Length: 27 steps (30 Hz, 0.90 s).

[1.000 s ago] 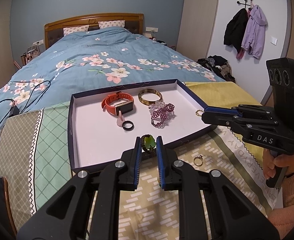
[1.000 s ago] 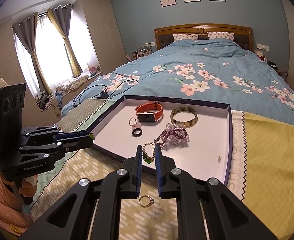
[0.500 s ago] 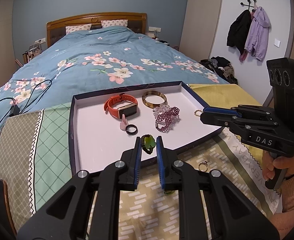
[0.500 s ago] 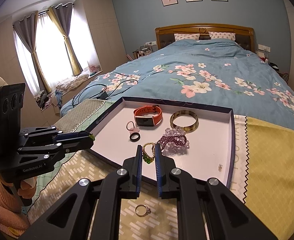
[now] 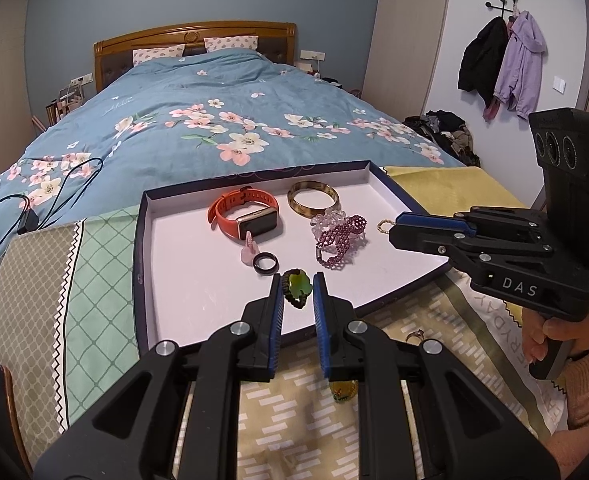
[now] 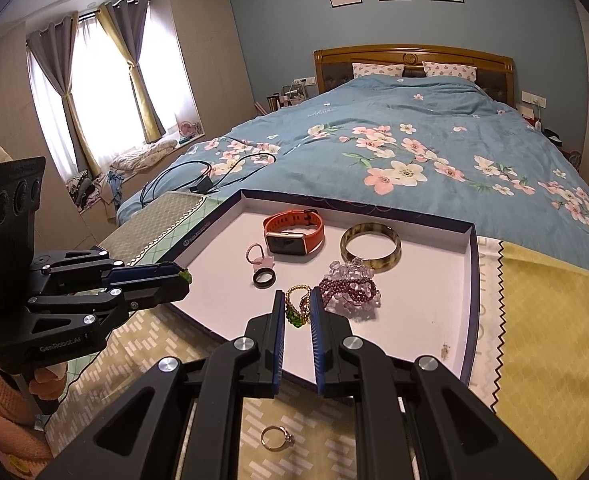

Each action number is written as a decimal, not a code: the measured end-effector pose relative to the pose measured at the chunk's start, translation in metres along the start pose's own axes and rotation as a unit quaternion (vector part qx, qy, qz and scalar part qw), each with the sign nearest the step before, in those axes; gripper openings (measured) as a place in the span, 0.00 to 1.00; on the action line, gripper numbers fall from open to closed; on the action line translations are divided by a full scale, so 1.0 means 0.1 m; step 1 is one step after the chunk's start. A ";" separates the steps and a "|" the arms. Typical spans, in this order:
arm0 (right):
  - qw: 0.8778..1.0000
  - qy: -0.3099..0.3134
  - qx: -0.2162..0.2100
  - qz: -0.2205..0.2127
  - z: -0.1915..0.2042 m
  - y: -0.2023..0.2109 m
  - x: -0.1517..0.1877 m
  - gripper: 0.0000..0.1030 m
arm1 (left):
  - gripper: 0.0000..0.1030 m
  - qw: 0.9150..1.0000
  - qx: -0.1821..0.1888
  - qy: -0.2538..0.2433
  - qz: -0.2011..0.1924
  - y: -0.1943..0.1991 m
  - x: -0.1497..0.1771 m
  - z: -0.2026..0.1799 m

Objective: Organize jewelry
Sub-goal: 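Lower the gold ring into the box with the right tool while the left tool lowers the dark ring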

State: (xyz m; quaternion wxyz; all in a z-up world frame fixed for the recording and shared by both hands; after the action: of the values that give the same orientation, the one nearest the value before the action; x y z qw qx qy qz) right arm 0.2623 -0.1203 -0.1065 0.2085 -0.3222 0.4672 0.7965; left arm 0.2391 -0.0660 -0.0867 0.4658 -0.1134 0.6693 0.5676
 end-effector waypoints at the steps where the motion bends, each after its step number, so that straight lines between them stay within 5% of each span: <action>1: 1.000 0.001 0.001 0.001 -0.01 -0.01 0.00 0.10 | 0.15 1.000 0.000 0.000 0.000 -0.01 0.00 0.00; 27: 0.999 0.006 0.020 0.028 -0.11 -0.27 0.03 0.10 | 0.15 1.000 -0.012 -0.004 0.020 -0.26 -0.01 0.08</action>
State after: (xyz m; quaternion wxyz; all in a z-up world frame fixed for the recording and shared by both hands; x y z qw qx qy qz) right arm 0.2807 -0.1172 -0.1290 0.1894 -0.3095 0.4933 0.7906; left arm 0.2616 -0.0679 -0.1027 0.4556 -0.1035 0.6627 0.5852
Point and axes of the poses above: each gripper's, at about its wrist camera, not at the fingertips, and y roughly against the way its jaws point, z to its left, x to its underside, the point moved 10 cm from there along -y, roughly the way its jaws point, and after that the axes turned 14 degrees about -y, right-handed, at the moved point
